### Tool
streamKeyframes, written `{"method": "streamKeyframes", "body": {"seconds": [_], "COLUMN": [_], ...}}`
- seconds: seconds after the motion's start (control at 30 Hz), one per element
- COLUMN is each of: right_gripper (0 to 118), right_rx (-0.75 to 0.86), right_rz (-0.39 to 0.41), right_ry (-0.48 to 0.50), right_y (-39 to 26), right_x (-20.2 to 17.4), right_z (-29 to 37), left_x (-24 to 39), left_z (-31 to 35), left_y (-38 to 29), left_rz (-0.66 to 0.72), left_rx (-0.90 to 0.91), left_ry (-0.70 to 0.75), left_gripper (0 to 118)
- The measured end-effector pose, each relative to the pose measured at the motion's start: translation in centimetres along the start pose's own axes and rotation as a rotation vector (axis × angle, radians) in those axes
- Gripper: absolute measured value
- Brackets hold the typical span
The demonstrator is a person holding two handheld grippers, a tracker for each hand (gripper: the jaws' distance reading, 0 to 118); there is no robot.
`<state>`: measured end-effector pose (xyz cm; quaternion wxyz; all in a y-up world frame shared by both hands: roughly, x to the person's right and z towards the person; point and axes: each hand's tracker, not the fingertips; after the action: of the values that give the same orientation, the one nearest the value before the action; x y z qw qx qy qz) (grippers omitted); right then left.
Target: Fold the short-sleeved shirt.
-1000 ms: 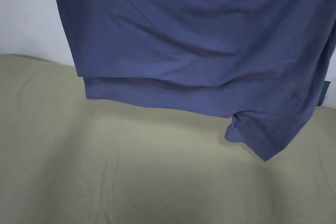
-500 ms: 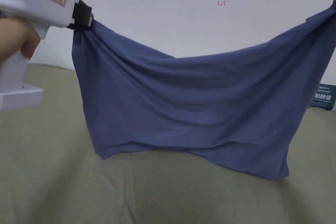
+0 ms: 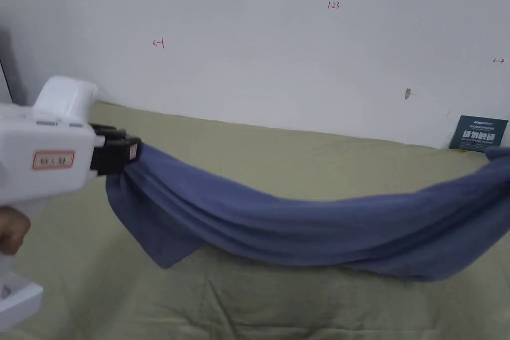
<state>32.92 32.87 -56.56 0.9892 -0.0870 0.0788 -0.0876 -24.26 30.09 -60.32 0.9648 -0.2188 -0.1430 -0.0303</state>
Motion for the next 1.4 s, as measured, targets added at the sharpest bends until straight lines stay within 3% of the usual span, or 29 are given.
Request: {"method": "streamKeyframes", "body": {"seconds": [0.13, 0.27, 0.5, 0.67, 0.8, 0.97, 1.03, 1.07, 1.1, 1.13, 1.17, 1.23, 1.33, 1.37, 1.4], "right_gripper": [8, 8, 8, 8, 8, 8, 15, 29, 65, 86, 90, 90, 88, 84, 60], "right_rx": [-0.028, -0.083, -0.198, -0.278, -0.344, -0.415, -0.473, -0.496, -0.493, -0.493, -0.479, -0.427, -0.402, -0.396, -0.403], "right_rz": [-0.022, -0.121, -0.219, -0.234, -0.308, -0.291, -0.301, -0.302, -0.308, -0.320, -0.336, -0.311, -0.172, -0.133, -0.108], "right_ry": [-0.030, -0.076, -0.150, -0.225, -0.305, -0.333, -0.344, -0.363, -0.358, -0.347, -0.325, -0.294, -0.272, -0.257, -0.252], "right_y": [-4.5, -9.3, -15.9, -19.4, -22.0, -23.9, -24.2, -24.4, -24.4, -24.3, -24.0, -23.0, -21.5, -21.1, -20.8], "right_x": [-0.4, -0.2, 0.3, 0.2, 1.3, 1.9, 2.1, 2.1, 2.1, 2.2, 1.9, 0.5, -2.3, -3.4, -4.4], "right_z": [3.5, 6.3, 9.6, 11.4, 12.5, 13.1, 12.9, 13.0, 13.1, 13.4, 14.1, 14.8, 15.1, 15.1, 15.0], "left_x": [0.9, 1.6, 2.5, 3.0, 3.0, 2.8, 3.0, 3.0, 2.9, 2.8, 2.8, 2.8, 4.9, 6.1, 7.2], "left_z": [1.8, 3.0, 4.1, 4.1, 4.0, 4.0, 3.8, 3.9, 4.1, 4.4, 5.3, 6.5, 8.4, 9.1, 9.5], "left_y": [-4.0, -8.3, -15.7, -19.5, -21.7, -23.7, -24.4, -24.7, -25.0, -25.2, -25.0, -24.0, -21.8, -21.2, -20.7], "left_rz": [-0.003, 0.011, -0.001, 0.004, 0.059, 0.098, 0.122, 0.127, 0.144, 0.176, 0.224, 0.306, 0.334, 0.318, 0.309], "left_rx": [-0.042, -0.114, -0.264, -0.368, -0.411, -0.450, -0.516, -0.541, -0.543, -0.550, -0.531, -0.455, -0.288, -0.213, -0.171], "left_ry": [-0.026, -0.062, -0.081, -0.089, -0.089, -0.081, -0.054, -0.036, -0.020, -0.009, -0.019, 0.028, 0.126, 0.142, 0.162], "left_gripper": [2, 2, 2, 2, 2, 4, 17, 26, 57, 76, 78, 78, 74, 62, 29]}}
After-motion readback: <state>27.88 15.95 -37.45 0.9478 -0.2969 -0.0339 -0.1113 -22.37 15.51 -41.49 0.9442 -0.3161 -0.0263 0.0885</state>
